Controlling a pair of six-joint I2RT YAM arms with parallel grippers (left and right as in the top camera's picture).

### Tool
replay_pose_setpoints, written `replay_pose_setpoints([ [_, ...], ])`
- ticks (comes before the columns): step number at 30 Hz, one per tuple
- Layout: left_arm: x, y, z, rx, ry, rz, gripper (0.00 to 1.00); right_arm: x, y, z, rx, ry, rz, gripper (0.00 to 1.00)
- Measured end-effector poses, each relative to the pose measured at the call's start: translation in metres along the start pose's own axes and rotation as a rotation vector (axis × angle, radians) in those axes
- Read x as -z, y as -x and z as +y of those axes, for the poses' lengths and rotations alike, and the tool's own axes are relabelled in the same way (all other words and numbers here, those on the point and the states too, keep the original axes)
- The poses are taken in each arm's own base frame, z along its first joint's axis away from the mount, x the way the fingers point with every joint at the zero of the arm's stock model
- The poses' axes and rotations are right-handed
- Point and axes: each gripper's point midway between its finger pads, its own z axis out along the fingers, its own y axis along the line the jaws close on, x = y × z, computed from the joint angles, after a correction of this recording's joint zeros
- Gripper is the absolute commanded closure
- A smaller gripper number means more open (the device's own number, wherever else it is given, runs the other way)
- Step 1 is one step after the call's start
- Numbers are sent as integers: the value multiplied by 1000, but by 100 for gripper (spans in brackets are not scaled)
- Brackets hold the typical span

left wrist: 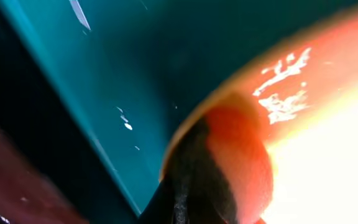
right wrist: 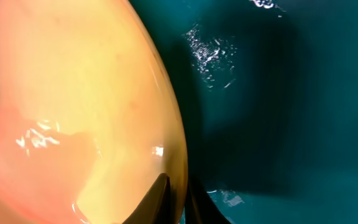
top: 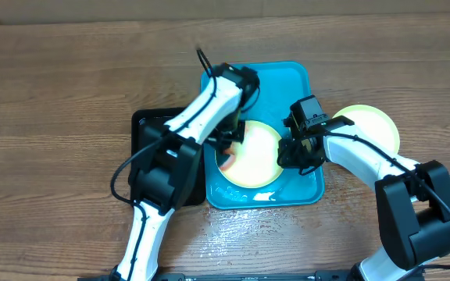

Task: Clean dirty plates on tray and stack at the side
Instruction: 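Scrub the yellow plate with the sponge while the right gripper holds its rim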

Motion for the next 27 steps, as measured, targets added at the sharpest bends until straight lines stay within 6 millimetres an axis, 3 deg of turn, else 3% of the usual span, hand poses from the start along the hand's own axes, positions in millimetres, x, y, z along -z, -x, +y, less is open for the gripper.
replay_pose_setpoints([
  [5,14,32,-5,26,-104,-99,96,0,0,0,-5,1,0,89],
  [12,27,63,-44,-14,-305,-216,96,1,1,-3,-14,-13,-5,89],
  [16,27,63,-70,-53,-397,-227,96,1,2,-5,-17,-21,-6,89],
  [22,19,45,-104,-115,-493,-185,96,1,1,-8,-21,-31,-5,89],
  [27,25,35,-137,-184,-594,-182,96,1,1,-8,-21,-32,-5,89],
])
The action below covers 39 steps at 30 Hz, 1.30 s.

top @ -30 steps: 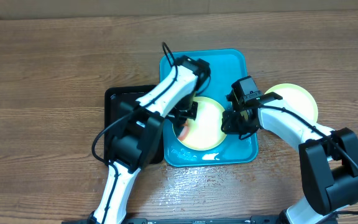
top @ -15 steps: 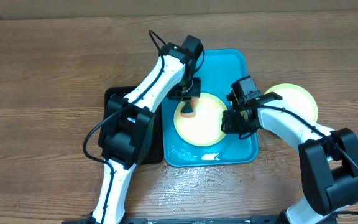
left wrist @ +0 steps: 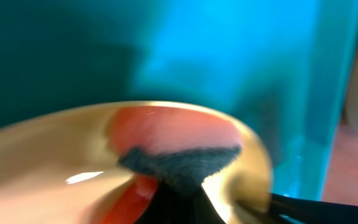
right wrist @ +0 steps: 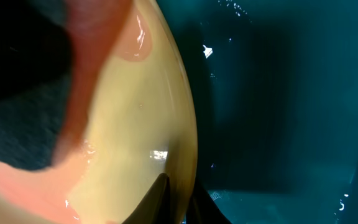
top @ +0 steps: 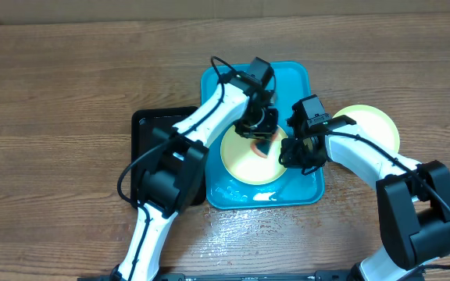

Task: Clean dirty plates on tray and stack at the side
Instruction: 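Scrub the yellow plate with the sponge while the right gripper holds its rim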

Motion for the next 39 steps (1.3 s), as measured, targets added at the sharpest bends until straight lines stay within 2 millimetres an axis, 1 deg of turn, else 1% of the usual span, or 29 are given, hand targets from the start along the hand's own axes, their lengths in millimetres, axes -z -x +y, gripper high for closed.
replay_pose_setpoints([
  [4,-6,-8,-16,-29,-23,18,96,0,0,0,0,0,0,89],
  [7,-7,-19,-14,-6,-10,58,96,0,0,0,0,0,0,89],
  [15,4,-61,12,125,87,230,96,-1,-1,0,3,-2,3,89],
  [20,9,-75,27,149,174,276,95,-1,-1,0,8,-2,4,89],
  [24,13,-79,40,150,251,282,95,-1,-1,0,9,-1,5,89],
  [29,22,-78,63,132,391,256,96,-1,-1,0,9,0,5,89],
  [33,38,-69,91,126,532,209,96,-1,-1,0,9,1,4,89],
  [36,45,-64,104,158,541,197,96,-1,0,3,11,15,4,90],
  [39,46,-63,105,192,487,207,96,-1,0,5,13,23,1,90],
])
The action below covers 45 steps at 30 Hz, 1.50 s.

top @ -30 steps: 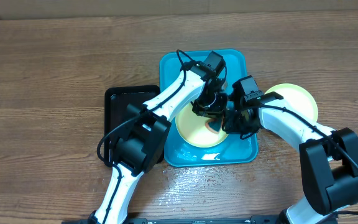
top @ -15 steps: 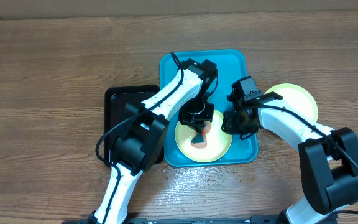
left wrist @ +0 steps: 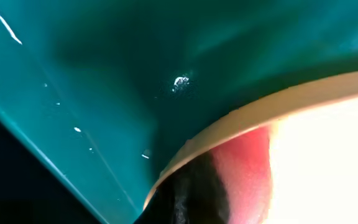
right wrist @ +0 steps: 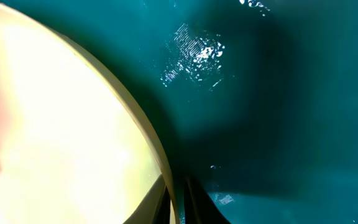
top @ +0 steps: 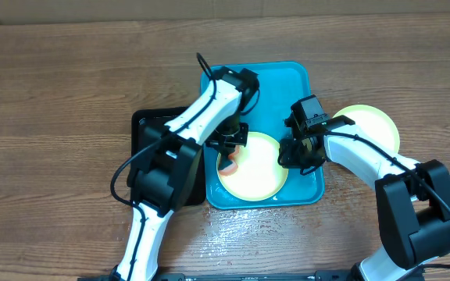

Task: Clean dirty plates on tray and stack at the side
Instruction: 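Scrub the yellow plate with the sponge while the right gripper holds its rim, then return the sponge to the black tray with the left gripper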

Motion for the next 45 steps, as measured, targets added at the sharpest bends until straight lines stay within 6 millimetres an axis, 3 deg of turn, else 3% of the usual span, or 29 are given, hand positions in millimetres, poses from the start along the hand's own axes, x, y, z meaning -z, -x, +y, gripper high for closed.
replay_pose_setpoints([
  [6,4,10,-18,2,-190,6,96,0,10,-3,-52,-17,-42,92],
  [10,9,14,-47,-47,-310,-13,96,1,11,-8,-122,-41,-53,92],
  [16,9,-14,-96,-163,-357,19,96,2,13,-13,-192,-46,-60,92],
  [21,1,-39,-114,-198,-352,73,96,3,15,-18,-225,-49,-65,92],
  [26,-6,-43,-95,-130,-291,112,96,3,15,-18,-229,-49,-65,92],
  [38,-6,-18,-10,68,-59,69,95,3,15,-17,-235,-48,-63,92],
  [45,13,-5,3,101,-54,-23,96,3,15,-16,-239,-42,-61,92],
])
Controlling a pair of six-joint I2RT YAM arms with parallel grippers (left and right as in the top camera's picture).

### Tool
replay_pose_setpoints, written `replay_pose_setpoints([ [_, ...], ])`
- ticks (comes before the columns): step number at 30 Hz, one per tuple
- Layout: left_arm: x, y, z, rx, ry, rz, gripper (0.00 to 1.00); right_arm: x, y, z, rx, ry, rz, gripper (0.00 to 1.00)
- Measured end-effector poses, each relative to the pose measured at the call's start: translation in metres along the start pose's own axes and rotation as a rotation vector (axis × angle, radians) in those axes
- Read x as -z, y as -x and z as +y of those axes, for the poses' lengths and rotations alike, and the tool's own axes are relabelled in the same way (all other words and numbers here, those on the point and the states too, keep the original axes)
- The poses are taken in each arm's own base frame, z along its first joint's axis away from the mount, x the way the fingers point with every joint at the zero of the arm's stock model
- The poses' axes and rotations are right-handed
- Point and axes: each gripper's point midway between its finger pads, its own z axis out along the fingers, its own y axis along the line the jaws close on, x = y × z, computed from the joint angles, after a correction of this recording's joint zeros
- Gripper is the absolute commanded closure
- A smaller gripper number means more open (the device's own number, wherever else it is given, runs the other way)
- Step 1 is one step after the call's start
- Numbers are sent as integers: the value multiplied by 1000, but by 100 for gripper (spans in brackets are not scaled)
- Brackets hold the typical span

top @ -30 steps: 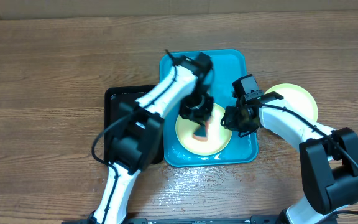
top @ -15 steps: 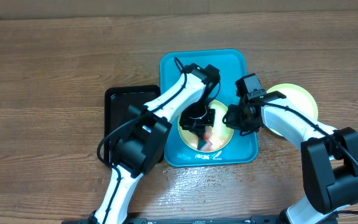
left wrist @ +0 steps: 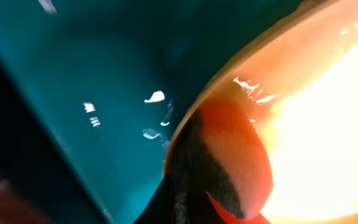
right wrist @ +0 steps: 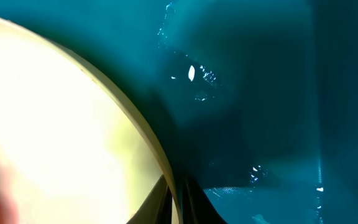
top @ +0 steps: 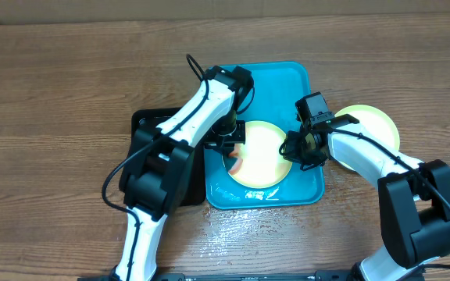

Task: Clean dirty plates on tray and stack at the side
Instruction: 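Return the sponge to the black tray with the left gripper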

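Note:
A pale yellow plate lies in the teal tray. A red smear marks the plate's left edge. My left gripper is shut on a dark sponge pressed against that edge, the red showing beside it in the left wrist view. My right gripper is shut on the plate's right rim, one finger on each side of it. A second yellow plate rests on the table to the right of the tray.
A black tray sits against the teal tray's left side, partly under my left arm. Water shines on the wood in front of the teal tray. The table's far edge runs along the top.
The plate sits slightly further right and back in the tray, my right gripper still on its rim. My left gripper with the sponge stays at the plate's left edge by the red smear.
My left gripper held the sponge at the plate's left edge. Then it was over the plate's back right part, near my right gripper. Then it was at the left edge again, where it is now. My right gripper has kept hold of the right rim throughout.

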Motion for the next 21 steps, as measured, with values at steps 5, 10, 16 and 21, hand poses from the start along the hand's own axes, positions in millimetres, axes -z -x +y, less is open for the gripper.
replay_pose_setpoints([
  [5,34,6,13,42,-79,-65,96,0,0,-3,-2,-17,-1,92],
  [10,91,7,39,101,-199,-162,96,1,0,-5,-2,-29,0,92],
  [16,120,4,109,216,-125,-233,96,1,-1,-7,18,-38,2,92],
  [21,76,12,149,275,-25,-224,96,2,-1,-7,54,-41,4,92],
])
